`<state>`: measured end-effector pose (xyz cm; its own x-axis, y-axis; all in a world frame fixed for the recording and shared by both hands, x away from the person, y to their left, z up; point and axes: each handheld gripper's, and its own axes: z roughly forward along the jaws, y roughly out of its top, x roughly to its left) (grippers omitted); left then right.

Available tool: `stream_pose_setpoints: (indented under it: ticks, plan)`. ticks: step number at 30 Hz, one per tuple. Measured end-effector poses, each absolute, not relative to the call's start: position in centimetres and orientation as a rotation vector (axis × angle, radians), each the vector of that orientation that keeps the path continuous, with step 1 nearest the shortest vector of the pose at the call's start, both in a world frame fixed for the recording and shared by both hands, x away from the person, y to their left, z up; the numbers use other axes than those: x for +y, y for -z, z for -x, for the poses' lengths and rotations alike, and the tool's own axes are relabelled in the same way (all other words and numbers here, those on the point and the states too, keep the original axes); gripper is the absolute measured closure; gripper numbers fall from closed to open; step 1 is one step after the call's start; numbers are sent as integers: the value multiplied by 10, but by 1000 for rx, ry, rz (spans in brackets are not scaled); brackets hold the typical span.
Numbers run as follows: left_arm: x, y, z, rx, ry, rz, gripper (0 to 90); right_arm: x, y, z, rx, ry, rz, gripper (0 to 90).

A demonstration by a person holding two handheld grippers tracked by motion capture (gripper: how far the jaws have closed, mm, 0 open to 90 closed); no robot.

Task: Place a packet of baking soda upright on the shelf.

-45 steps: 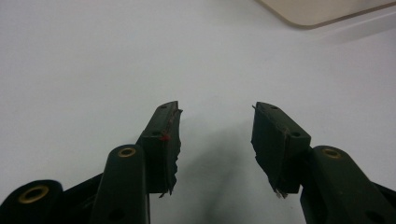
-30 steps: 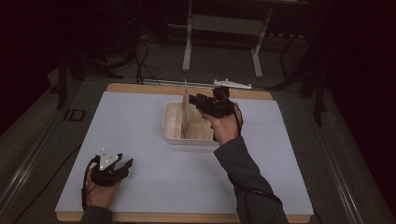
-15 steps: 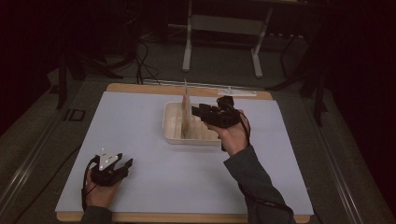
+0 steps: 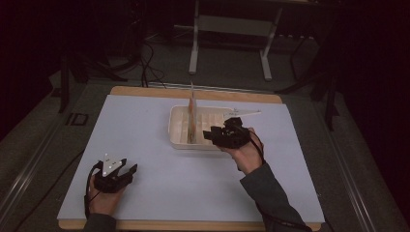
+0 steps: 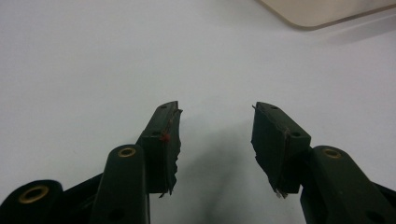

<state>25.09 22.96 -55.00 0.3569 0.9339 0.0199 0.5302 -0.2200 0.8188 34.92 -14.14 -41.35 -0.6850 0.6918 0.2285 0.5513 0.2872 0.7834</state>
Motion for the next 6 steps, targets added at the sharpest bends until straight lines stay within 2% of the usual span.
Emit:
stream_pose_setpoints:
  ticks: [6]
  plan:
    - [229,550,-251,1288,-692,-1875,505,-151,442,-343,2456,-1255,-1173,586]
